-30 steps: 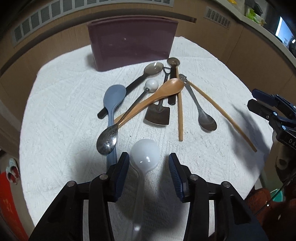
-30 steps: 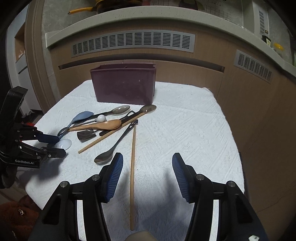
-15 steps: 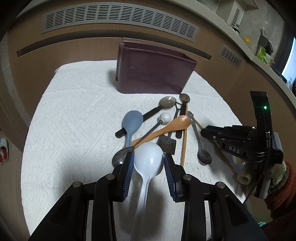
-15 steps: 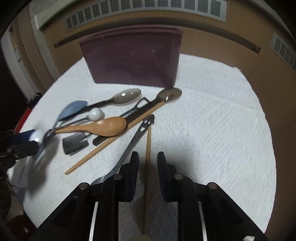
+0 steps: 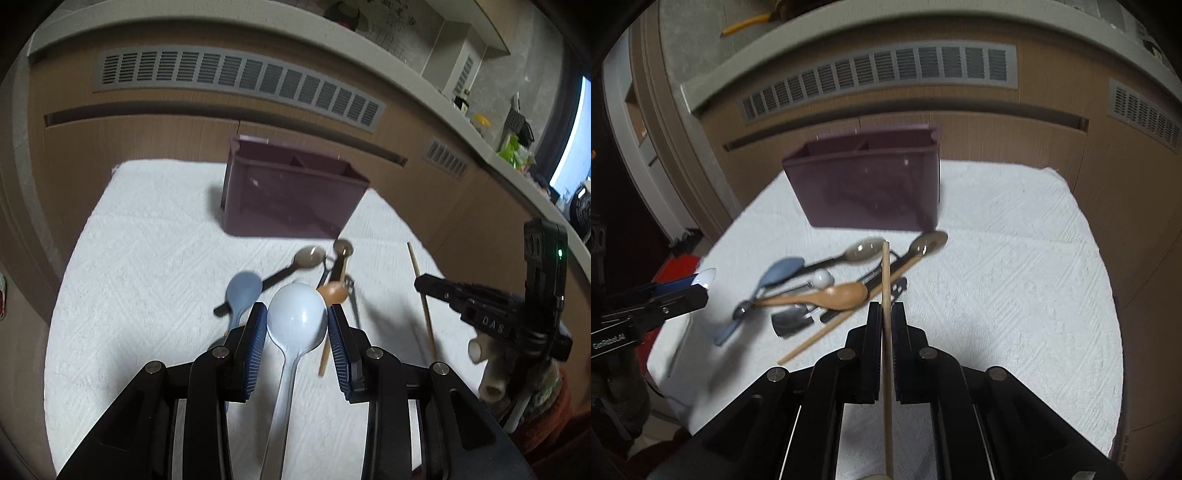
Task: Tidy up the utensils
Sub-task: 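Lift the white spoon with the left tool into the maroon holder while the right tool drops the chopstick in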
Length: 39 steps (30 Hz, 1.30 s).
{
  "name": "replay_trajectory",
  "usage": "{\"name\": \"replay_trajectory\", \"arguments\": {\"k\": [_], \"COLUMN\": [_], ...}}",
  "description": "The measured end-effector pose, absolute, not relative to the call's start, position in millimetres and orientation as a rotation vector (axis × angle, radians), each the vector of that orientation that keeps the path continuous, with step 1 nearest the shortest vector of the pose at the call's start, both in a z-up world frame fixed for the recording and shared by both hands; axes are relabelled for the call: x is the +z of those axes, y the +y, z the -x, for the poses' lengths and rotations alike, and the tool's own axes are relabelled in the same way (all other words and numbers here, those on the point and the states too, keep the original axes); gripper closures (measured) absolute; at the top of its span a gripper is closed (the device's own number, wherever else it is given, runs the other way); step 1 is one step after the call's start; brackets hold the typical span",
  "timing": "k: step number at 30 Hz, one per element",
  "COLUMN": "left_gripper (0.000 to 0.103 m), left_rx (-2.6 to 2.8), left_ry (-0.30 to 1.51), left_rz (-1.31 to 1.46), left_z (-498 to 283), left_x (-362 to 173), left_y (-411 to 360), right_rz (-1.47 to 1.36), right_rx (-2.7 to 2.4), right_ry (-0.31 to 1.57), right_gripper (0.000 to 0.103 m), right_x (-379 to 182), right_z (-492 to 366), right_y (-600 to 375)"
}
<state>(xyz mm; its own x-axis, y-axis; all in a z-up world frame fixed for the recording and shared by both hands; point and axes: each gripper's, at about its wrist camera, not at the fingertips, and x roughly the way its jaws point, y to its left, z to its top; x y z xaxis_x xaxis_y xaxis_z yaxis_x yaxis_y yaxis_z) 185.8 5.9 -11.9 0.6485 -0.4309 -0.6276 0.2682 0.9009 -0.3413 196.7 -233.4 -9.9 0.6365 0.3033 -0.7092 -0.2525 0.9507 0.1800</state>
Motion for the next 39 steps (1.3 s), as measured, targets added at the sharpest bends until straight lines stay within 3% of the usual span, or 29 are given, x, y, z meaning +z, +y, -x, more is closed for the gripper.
{"name": "replay_trajectory", "arguments": {"k": [3,8,15,24,32,35,39], "left_gripper": [0.068,0.068,0.068,0.068,0.068,0.058,0.049], "left_rx": [-0.408,-0.378,-0.332,-0.245,-0.208,-0.225,-0.234], "left_ry": [0.657,0.297,0.125,0.220,0.405,0.476,0.405], "left_rz": [0.243,0.264,0.368,0.424,0.402,0.438,0.461], "left_z": [-199.9,-233.8,-311.7,-396.6,-399.3,-387.8,-363.9], "left_x": [26.2,110.0,121.3,49.2,-0.8,-8.2,9.2], "left_y": [0.4,-9.2,-14.7,-30.6,-29.1,-18.0,-2.2], "right_rz": [-0.107,-0.107,-0.082,-0.068,-0.071,-0.049,-0.029], "right_rx": [0.320,0.298,0.300,0.310,0.317,0.342,0.325], "right_ry": [0.717,0.430,0.291,0.496,0.648,0.719,0.744], "right_gripper": [0.098,0.098,0.098,0.097,0.097,0.095,0.080], "right_x": [22.3,107.9,164.5,101.0,43.9,29.0,18.6], "right_z": [-204.6,-230.9,-290.1,-344.6,-356.2,-356.3,-341.2], "right_y": [-234.2,-237.3,-228.4,-229.8,-233.0,-228.7,-228.5]}}
